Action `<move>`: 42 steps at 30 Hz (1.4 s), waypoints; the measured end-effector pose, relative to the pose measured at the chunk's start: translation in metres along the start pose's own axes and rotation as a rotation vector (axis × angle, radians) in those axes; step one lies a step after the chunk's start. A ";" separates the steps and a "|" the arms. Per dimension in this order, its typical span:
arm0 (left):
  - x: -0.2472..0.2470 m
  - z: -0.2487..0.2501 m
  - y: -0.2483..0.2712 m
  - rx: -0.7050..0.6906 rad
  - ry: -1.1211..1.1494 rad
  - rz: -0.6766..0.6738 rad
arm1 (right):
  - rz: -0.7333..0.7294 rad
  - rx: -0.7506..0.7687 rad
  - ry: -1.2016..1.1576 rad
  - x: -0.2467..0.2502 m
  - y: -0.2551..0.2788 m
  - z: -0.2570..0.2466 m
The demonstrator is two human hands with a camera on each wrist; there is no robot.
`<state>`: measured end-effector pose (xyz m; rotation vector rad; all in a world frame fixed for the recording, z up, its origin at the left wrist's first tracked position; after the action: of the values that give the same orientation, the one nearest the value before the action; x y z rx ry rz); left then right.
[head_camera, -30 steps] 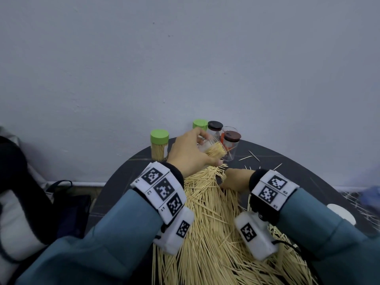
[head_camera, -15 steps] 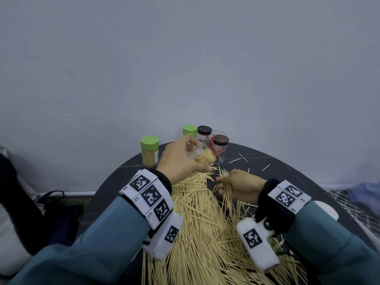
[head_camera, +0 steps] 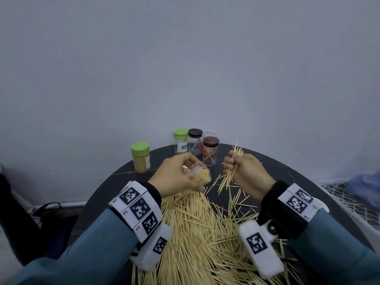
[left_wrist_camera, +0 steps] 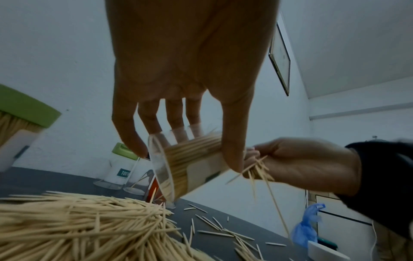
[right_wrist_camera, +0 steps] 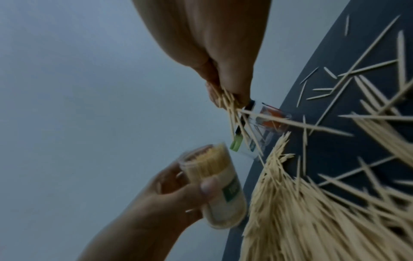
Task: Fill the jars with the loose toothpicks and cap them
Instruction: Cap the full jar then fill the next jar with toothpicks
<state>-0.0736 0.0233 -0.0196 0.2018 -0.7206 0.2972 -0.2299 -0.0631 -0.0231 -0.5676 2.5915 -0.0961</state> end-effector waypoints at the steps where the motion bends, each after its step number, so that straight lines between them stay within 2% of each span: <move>1: -0.001 0.000 0.000 -0.004 -0.012 -0.009 | 0.002 0.015 -0.031 -0.001 0.000 -0.004; 9: -0.006 -0.001 0.002 -0.036 -0.076 -0.041 | -0.038 0.084 -0.173 -0.013 -0.004 -0.026; 16: -0.014 0.005 0.007 -0.085 -0.093 -0.078 | -0.111 -0.038 -0.062 -0.015 0.003 -0.006; 20: -0.017 0.006 0.008 -0.089 -0.097 -0.118 | -0.043 -0.010 -0.070 -0.015 0.004 0.002; 27: -0.018 0.008 0.009 -0.039 0.014 -0.183 | 0.036 0.140 -0.095 -0.017 0.007 -0.003; 35: -0.021 0.007 0.005 0.032 0.202 -0.229 | -0.118 0.209 0.132 -0.023 0.016 0.004; 38: -0.018 0.006 0.003 0.052 0.246 -0.208 | -0.162 0.223 0.134 -0.022 0.018 0.004; 42: -0.017 0.006 0.002 0.010 0.243 -0.181 | -0.231 0.220 0.128 -0.022 0.022 0.005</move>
<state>-0.0898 0.0199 -0.0263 0.2341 -0.4564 0.1495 -0.2183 -0.0338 -0.0217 -0.7980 2.5808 -0.5022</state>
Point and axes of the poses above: each hand's wrist, its own y-axis away from the middle knuckle, its own x-axis out of the back of the hand, z = x × y, the point moved 1 cm from there along -y, towards the middle knuckle, and after that the axes turned 14 degrees about x, right-handed, at the moved point
